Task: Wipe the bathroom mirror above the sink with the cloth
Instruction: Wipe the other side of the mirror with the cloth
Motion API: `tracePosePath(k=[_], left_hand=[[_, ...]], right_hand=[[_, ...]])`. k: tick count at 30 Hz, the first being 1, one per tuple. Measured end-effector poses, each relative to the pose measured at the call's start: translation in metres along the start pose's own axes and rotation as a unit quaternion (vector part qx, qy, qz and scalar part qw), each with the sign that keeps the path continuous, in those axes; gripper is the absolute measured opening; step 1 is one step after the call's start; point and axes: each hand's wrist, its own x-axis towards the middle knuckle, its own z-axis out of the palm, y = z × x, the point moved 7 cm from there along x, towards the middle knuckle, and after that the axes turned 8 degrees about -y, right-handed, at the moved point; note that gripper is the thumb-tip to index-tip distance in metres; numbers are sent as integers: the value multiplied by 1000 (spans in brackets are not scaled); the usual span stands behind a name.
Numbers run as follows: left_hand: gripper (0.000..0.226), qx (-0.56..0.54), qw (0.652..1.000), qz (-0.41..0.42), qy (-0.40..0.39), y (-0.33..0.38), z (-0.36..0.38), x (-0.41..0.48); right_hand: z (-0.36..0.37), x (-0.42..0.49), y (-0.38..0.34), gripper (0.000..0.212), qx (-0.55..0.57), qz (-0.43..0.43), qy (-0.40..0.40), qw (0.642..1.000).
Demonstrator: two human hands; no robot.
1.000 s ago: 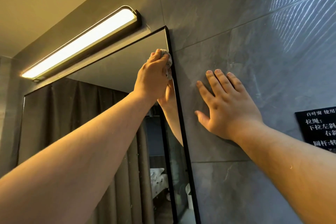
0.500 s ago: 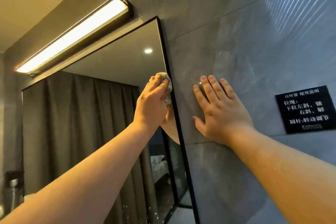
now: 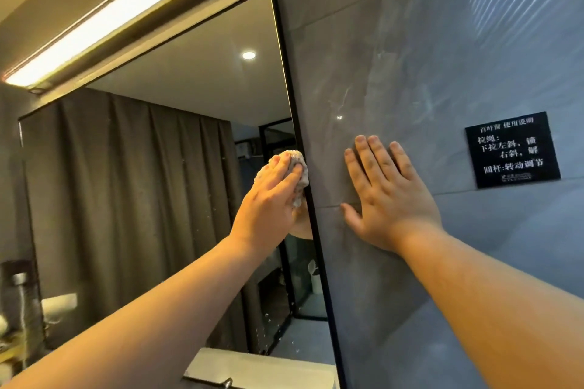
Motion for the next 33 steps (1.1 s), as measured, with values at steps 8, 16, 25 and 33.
tracePosePath(k=[8, 16, 25, 33], left_hand=[[51, 1, 997, -75, 2, -37, -32, 60], [49, -24, 997, -68, 32, -20, -13, 33], [47, -68, 994, -80, 39, 8, 20, -21], [50, -20, 999, -13, -23, 5, 21, -23]], right_hand=[[-2, 0, 0, 87, 0, 3, 4, 1000], [-3, -1, 0, 87, 2, 0, 10, 1000], [-3, 0, 0, 92, -4, 0, -9, 1000], [-3, 0, 0, 93, 0, -2, -14, 1000]])
